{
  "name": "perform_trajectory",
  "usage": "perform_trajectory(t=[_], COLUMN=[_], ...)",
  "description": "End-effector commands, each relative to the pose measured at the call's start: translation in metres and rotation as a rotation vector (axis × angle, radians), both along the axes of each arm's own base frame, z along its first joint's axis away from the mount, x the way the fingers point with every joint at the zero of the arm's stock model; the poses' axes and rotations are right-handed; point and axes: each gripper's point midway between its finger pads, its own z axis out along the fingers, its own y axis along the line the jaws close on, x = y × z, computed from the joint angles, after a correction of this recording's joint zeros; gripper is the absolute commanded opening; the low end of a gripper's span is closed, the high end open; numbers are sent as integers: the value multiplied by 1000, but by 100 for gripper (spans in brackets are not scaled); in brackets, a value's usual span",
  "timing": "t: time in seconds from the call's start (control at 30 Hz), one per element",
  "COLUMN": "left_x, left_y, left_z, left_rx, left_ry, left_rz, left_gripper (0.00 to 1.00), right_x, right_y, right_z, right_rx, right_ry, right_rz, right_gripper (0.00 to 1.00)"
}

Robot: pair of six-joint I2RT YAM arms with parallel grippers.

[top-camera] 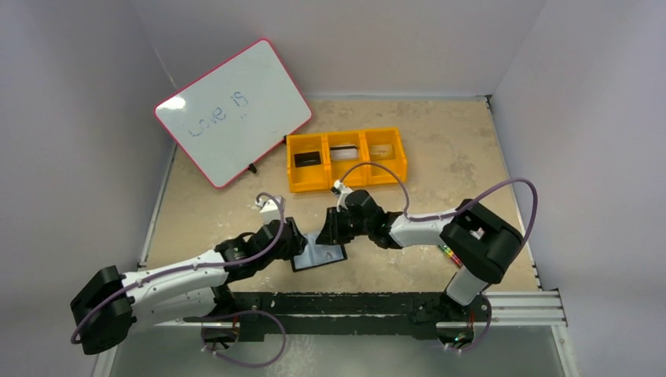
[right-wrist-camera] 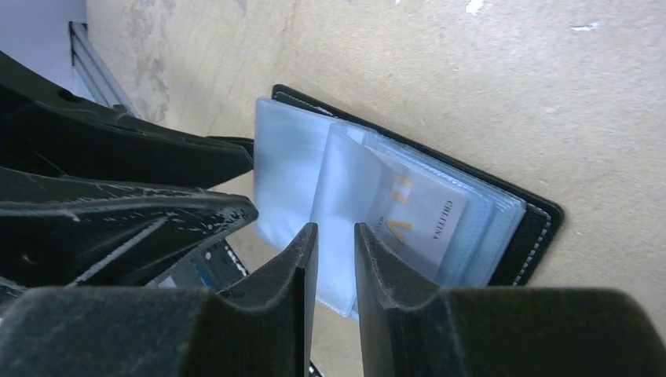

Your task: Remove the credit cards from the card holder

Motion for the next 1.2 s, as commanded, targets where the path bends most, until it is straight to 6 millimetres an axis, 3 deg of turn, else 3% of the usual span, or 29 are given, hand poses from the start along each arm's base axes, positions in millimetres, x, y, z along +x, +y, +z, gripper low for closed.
perform_trajectory(t=[0.0,0.53,0.7,0.8,0.97,1.17], left_x=[7,16,17,16,16,20], left_y=[17,66,87,95,89,45], left_z=[11,52,68,76,83,91], left_rx=[-15,-49,-35,-30,-53,-143], left_ry=[-54,-180,-228,-243,-245,-236], left_rz=[94,309,378,399,376,230], left_gripper=[37,40,42,43,45,46], right_x=[2,-7,-19,-17,-7,19], right_y=[27,59,82,85,64,7], right_z=[35,36,41,51,62,46], right_rx=[149,206,208,217,161,-21], right_ry=[-28,-1,-27,-64,-121,-166], right_rz=[51,196,274,269,166,-134], right_gripper=[26,29,31,32,33,31])
